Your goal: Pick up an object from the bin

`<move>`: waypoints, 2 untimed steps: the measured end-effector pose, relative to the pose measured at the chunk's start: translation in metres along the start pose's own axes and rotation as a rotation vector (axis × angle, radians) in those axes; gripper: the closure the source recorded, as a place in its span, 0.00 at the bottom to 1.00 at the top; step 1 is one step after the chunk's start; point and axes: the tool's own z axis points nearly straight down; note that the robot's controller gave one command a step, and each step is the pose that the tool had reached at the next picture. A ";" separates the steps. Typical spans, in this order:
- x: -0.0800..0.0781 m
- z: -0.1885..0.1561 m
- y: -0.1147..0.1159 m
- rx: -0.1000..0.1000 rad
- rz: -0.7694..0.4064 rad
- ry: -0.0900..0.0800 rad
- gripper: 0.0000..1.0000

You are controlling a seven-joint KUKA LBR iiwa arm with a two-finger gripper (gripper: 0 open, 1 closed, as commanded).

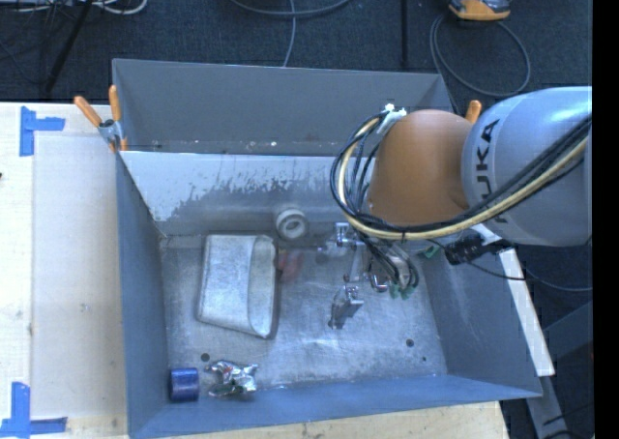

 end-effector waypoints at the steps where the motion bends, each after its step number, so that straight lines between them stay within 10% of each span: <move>1: -0.060 0.035 0.022 -0.001 -0.010 -0.003 0.00; 2: -0.063 0.077 0.040 0.001 -0.170 -0.003 0.00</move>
Offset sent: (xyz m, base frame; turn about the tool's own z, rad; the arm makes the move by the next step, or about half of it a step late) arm 0.0588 0.0205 -0.0331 -0.0070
